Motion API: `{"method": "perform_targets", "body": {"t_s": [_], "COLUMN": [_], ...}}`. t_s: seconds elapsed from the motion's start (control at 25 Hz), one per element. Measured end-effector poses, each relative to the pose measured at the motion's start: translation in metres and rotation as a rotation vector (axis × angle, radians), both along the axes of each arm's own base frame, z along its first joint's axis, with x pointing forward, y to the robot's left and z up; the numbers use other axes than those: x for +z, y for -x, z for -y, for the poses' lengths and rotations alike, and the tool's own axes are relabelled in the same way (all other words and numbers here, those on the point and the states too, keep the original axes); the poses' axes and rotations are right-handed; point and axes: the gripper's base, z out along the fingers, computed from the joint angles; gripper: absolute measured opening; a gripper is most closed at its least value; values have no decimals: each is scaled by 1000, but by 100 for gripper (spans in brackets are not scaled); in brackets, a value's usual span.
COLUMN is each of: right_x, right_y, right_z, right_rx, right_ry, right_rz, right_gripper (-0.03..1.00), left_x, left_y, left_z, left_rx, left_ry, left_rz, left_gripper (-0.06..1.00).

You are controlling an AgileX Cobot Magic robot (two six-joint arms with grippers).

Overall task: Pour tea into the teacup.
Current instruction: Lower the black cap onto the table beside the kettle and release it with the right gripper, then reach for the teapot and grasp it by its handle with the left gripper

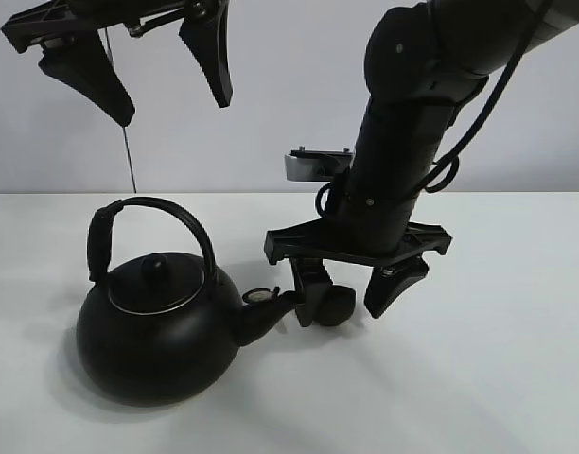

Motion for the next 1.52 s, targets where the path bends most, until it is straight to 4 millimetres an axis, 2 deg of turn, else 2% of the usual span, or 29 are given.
{"method": "perform_targets", "body": {"t_s": [0.32, 0.68, 0.88, 1.24, 1.52], "right_x": [0, 3, 20, 42, 82], "right_y": [0, 2, 3, 3, 10], "right_z": [0, 1, 3, 22, 43], "right_rx": [1, 1, -3, -35, -39], "right_ry": [2, 4, -14, -8, 9], "right_rz": [-5, -18, 13, 4, 60], "right_gripper": [58, 59, 59, 58, 57], "left_x": [0, 0, 0, 0, 0], "left_y": [0, 0, 0, 0, 0], "left_z": [0, 0, 0, 0, 0], "left_rx": [0, 0, 0, 0, 0], "left_ry": [0, 0, 0, 0, 0], "left_rz": [0, 0, 0, 1, 1], "left_gripper": [59, 59, 59, 59, 59]}}
